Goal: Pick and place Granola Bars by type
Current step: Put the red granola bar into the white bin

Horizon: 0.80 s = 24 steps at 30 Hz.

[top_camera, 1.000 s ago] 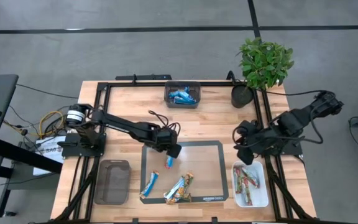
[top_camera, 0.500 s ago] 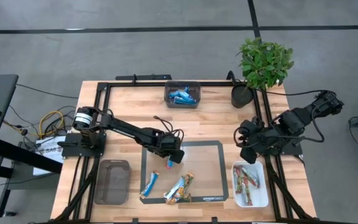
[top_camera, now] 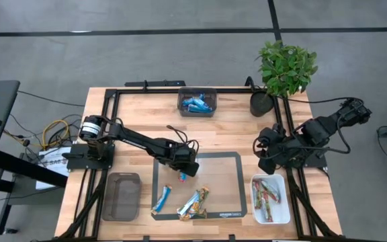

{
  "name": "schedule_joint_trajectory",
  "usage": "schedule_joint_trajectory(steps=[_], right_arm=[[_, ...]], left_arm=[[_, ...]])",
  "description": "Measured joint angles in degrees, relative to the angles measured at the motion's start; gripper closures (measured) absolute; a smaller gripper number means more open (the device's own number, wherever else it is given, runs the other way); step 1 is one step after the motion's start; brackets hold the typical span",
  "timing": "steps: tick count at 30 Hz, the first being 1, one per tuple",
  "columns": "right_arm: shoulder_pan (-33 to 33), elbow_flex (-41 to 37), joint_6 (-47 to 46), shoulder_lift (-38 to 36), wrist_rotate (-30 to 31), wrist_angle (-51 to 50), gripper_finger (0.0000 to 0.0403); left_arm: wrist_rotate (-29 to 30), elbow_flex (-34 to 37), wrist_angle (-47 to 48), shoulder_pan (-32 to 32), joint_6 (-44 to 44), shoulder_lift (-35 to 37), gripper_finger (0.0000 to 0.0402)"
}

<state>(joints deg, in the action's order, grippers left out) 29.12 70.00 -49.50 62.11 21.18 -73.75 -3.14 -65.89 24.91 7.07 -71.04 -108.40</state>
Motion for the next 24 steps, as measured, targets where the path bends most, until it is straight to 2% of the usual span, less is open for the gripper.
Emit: schedule_joint_trajectory(steps=[6,11,17,19,24], right_arm=[[0.0,0.0,-4.76,0.0,5.51,0.0,0.0269],[-0.85,-1.56,-11.66,0.02,12.54,1.85,0.0269],[-5.78,-6.2,-11.49,0.07,10.77,13.58,0.0269],[-7.62,-7.03,-10.09,-0.02,10.16,20.25,0.0269],[-12.46,-8.31,-3.42,0.0,5.9,37.89,0.0269]], left_arm=[[0.19,-0.6,0.07,0.0,0.6,0.44,0.0348],[4.81,-4.38,-2.26,0.01,2.66,3.98,0.0347],[13.4,-10.0,-5.96,0.27,10.43,9.89,0.0349],[15.92,-11.79,-6.14,0.56,14.05,11.64,0.0349],[17.93,-16.28,-7.05,0.98,24.54,13.72,0.0349]])
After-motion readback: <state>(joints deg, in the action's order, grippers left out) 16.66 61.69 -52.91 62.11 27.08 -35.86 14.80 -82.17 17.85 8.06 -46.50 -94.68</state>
